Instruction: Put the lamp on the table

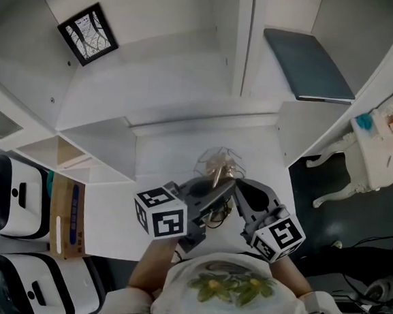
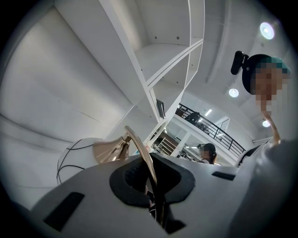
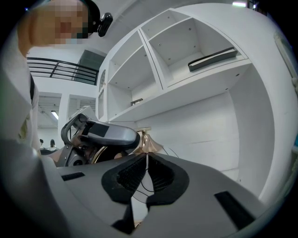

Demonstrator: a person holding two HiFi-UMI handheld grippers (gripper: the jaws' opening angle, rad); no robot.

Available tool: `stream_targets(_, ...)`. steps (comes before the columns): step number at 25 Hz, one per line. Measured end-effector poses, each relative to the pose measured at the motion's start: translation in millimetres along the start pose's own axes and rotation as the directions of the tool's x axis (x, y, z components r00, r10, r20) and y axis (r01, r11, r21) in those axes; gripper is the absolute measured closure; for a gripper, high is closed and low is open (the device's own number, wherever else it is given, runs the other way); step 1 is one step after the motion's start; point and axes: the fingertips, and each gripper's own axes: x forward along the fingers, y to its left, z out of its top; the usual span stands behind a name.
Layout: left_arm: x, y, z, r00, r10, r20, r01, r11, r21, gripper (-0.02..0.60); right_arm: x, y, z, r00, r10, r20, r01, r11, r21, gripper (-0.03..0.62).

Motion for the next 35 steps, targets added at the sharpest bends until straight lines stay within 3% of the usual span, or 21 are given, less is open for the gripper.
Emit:
stream_targets(19, 0, 12, 4, 1.000, -0.009, 0.024, 0.009, 1.000, -0.024, 0.554, 9, -5, -3, 1.000, 0.013, 0.003, -0.013, 1.000, 0.019, 0.559)
stream_targets(35, -2, 12, 5, 0.999, -0.014, 0.033, 0.013, 1.000, 0.017, 0.552, 10, -4, -3, 0.999, 0.032, 0.003, -0.032, 0.999, 0.018, 0.559)
